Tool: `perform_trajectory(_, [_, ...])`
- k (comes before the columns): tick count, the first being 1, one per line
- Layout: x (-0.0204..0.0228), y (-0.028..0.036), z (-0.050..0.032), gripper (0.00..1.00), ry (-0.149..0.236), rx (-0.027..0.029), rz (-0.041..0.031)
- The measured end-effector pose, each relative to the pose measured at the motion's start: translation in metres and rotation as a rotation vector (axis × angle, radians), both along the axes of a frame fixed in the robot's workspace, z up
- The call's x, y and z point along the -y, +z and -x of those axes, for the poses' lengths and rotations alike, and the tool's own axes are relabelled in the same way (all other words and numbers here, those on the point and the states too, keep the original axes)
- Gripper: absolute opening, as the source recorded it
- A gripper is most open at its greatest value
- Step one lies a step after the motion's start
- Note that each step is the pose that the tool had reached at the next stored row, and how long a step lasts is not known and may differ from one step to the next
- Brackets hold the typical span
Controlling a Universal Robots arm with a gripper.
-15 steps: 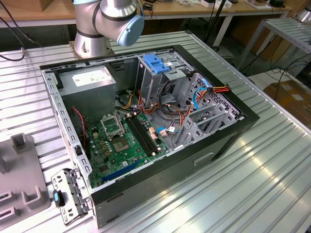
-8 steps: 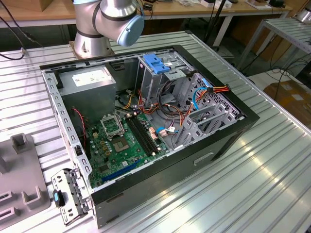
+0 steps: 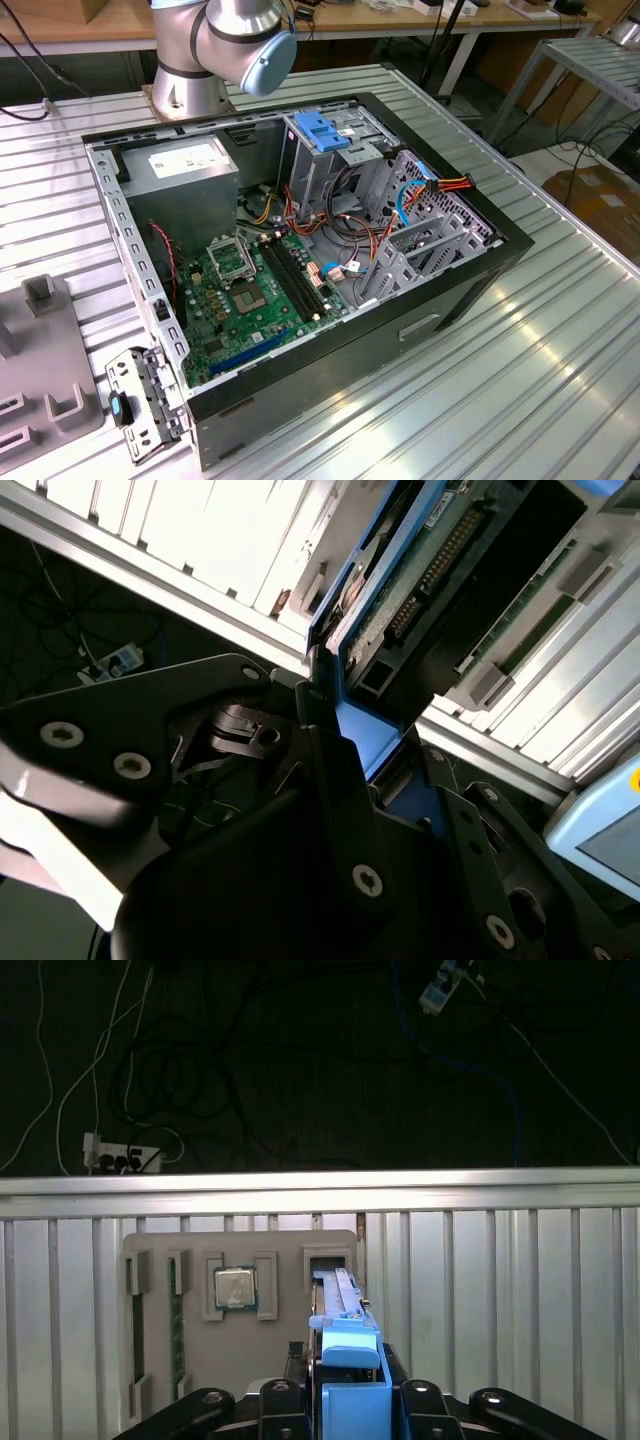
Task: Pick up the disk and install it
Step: 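Pick up the disk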
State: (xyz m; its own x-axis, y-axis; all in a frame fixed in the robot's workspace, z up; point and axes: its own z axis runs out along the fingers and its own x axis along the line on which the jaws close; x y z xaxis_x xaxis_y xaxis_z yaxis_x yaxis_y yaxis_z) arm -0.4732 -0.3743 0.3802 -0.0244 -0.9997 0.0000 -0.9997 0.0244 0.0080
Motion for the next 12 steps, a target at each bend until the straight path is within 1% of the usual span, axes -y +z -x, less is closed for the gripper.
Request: perform_trajectory(12, [0.0000,0.0102,0.0000,0.37,0.000,0.0000,0.0000])
